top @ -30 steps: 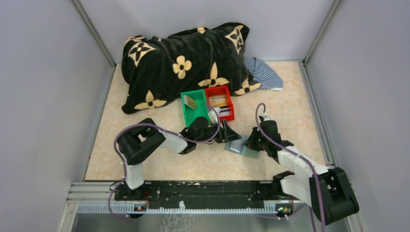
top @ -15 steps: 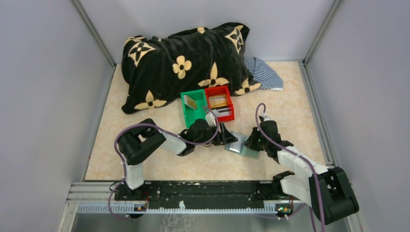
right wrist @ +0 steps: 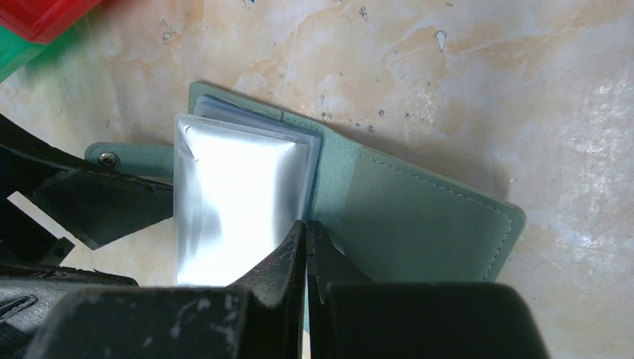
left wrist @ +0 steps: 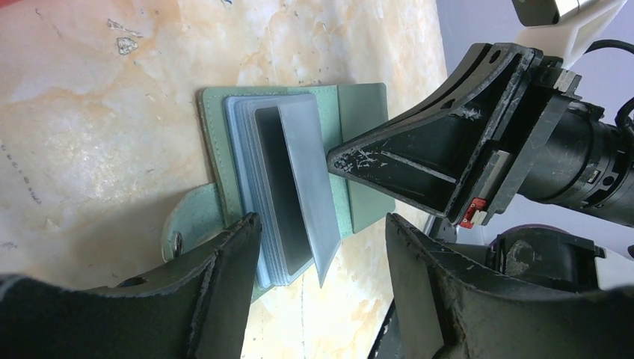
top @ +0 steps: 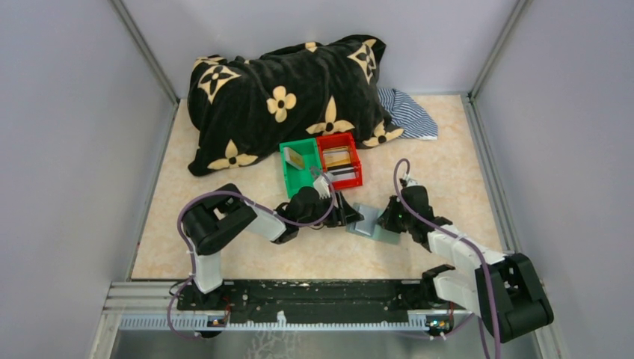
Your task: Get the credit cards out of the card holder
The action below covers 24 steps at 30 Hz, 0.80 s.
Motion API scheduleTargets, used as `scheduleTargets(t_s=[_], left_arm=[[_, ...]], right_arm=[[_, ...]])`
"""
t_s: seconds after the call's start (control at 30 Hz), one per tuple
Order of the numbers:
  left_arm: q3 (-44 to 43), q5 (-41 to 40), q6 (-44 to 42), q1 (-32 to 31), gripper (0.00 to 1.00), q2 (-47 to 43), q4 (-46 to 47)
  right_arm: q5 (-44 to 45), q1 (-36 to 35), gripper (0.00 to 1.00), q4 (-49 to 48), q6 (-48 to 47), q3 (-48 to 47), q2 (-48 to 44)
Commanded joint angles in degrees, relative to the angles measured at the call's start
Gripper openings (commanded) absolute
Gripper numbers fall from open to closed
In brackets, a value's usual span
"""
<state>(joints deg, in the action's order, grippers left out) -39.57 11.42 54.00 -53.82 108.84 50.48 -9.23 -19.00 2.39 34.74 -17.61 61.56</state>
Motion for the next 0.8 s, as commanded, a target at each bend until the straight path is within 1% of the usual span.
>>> scheduleTargets(t_s=[0.0, 0.37, 0.77], left_arm=[[0.7, 0.1, 1.1, 0.5, 0.68, -1.2, 3.3], [-2.8, 3.3, 0.6, -0.4, 0.67, 0.3, 2.0], [-4.1, 3.8, 0.9, -1.3, 0.68, 1.9, 2.0]], right_arm=[[0.0, -0.3, 0.0, -1.7, 0.3, 0.6, 1.0], [0.3, -0.3, 0.0, -1.6, 0.3, 1.1, 0.7], [0.3, -0.3, 0.0, -2.1, 0.2, 1.5, 1.2]])
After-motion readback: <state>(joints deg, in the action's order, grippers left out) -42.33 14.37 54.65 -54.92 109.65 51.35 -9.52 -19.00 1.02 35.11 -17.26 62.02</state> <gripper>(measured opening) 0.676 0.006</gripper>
